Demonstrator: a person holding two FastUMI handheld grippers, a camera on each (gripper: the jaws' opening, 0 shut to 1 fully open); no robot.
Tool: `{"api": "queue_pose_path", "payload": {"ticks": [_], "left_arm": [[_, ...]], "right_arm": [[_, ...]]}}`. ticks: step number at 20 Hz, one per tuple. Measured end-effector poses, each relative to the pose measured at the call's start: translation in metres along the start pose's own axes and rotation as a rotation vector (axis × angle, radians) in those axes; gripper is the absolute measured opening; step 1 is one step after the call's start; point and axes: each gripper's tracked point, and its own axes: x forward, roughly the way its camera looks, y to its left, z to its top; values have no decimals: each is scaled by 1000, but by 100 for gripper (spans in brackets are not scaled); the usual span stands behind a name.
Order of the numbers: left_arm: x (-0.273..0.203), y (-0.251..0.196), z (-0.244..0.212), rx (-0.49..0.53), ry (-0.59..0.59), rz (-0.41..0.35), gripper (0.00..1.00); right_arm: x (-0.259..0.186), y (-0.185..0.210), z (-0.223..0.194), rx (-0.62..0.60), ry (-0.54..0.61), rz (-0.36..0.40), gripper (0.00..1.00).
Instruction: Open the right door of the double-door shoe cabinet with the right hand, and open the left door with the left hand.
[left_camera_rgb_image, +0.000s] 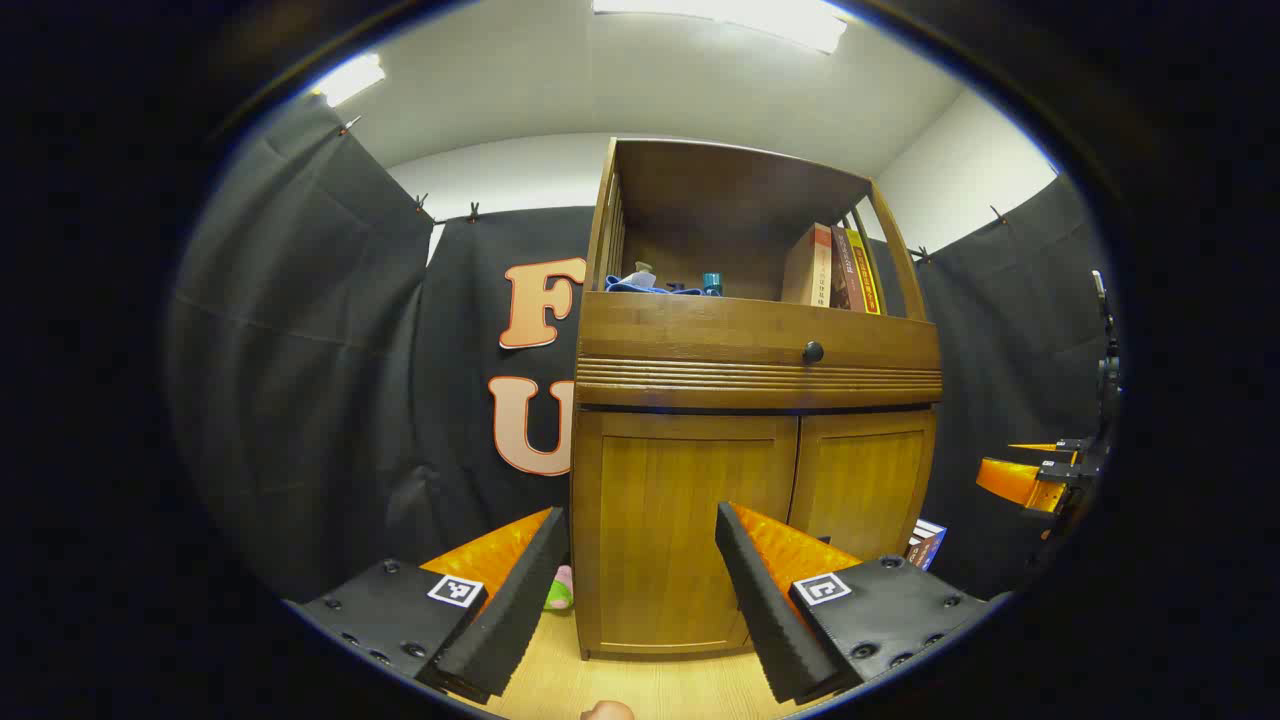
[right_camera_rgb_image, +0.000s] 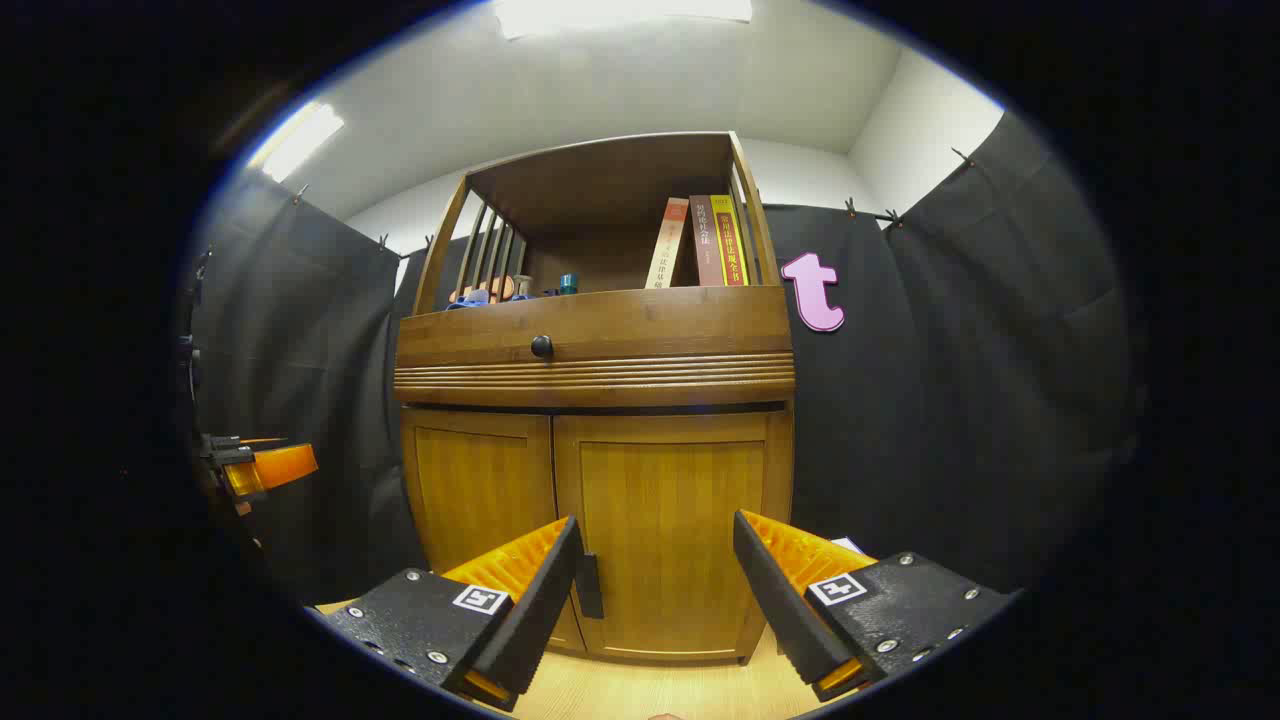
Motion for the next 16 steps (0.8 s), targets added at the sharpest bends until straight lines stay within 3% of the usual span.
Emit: {"api": "queue_pose_path", "payload": {"ticks": [2, 3, 7, 8, 16], "left_arm": [[-1, -2, 1, -3, 1, -2, 96], [-2, -3, 1, -1, 2, -5, 96], [-1, -5, 1, -3, -1, -19, 95], [1, -4, 0, -3, 2, -19, 95], [1, -3, -3, -2, 5, -29, 96]], "right_arm": [[1, 2, -1, -2, 3, 2, 100], [0, 2, -3, -1, 5, 3, 93], [-3, 1, -6, -14, 14, -5, 93], [-5, 0, -7, -16, 15, -10, 100], [-6, 2, -8, -19, 24, -13, 100]]}}
